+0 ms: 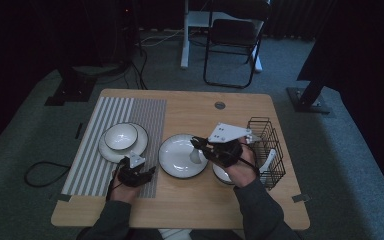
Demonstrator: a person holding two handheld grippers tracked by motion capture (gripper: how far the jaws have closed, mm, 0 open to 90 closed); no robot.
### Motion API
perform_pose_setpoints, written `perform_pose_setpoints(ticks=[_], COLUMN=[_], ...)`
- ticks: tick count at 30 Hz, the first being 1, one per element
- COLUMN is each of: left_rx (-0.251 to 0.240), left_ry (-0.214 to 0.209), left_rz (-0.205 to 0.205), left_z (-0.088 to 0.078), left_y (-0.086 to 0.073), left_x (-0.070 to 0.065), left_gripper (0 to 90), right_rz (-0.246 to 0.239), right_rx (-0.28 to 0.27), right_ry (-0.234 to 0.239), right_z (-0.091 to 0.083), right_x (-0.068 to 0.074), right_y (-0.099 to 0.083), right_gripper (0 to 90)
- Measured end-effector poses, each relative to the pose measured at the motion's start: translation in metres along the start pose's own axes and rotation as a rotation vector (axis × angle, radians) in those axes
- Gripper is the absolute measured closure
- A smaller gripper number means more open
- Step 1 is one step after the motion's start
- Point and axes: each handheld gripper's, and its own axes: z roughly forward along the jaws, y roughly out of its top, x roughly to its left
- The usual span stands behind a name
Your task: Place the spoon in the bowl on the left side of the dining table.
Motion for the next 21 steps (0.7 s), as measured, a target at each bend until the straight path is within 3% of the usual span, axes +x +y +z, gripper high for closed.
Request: perform_pose_setpoints(ticks=[21], left_rx=[0.004], left_ry=[-0.004], left_rz=[0.003], left_z=[0.000], left_y=[0.000], left_x=[-0.001], left_gripper=[49.7], right_rz=[0.022], right_rx=[-0.004], right_ry=[0.041], right_z=[0.039], right_x=[0.000], right_y=[0.011], right_gripper=[84.6])
